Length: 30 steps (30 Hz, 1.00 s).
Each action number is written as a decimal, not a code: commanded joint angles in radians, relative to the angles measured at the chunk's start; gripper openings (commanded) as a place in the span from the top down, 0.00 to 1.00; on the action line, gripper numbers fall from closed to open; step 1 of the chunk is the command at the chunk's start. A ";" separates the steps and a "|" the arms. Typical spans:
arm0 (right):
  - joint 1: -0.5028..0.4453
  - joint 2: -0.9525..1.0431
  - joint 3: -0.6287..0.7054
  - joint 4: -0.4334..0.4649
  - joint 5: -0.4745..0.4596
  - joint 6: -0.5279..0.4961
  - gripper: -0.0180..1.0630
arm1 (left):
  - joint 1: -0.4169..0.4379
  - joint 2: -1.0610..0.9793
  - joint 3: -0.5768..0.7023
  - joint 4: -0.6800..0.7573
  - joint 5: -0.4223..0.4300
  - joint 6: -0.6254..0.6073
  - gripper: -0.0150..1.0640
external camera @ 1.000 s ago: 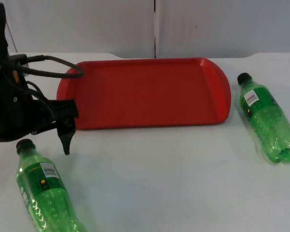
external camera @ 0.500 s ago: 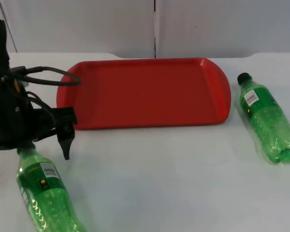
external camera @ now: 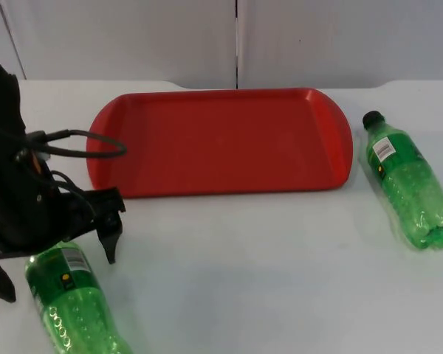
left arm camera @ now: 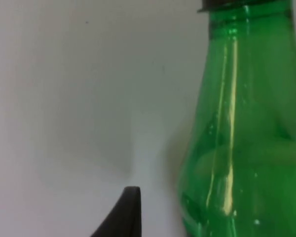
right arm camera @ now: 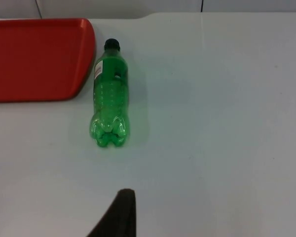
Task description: Place the bottle upright on the tray.
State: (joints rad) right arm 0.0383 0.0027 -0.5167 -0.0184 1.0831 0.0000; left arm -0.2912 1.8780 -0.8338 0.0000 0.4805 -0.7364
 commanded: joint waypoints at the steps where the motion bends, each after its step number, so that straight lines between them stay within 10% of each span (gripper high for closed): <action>1: -0.006 -0.003 0.002 0.001 -0.005 -0.006 0.07 | 0.003 0.022 0.004 -0.007 -0.025 -0.004 0.01; 17: -0.006 -0.003 0.002 0.001 -0.005 -0.006 0.07 | 0.003 0.107 0.002 0.013 -0.065 0.005 0.07; 23: -0.006 -0.003 0.002 0.001 -0.005 -0.006 0.07 | 0.003 0.107 0.002 0.011 -0.049 0.007 0.51; 26: -0.006 -0.003 0.002 0.001 -0.005 -0.006 0.07 | 0.003 0.107 0.002 0.017 -0.049 0.007 0.90; 30: -0.006 -0.003 0.002 0.001 -0.005 -0.006 0.07 | 0.003 0.107 0.002 0.031 -0.051 0.010 0.99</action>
State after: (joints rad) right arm 0.0383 0.0027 -0.5167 -0.0184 1.0831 0.0000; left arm -0.2883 1.9690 -0.8338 0.0285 0.4556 -0.7273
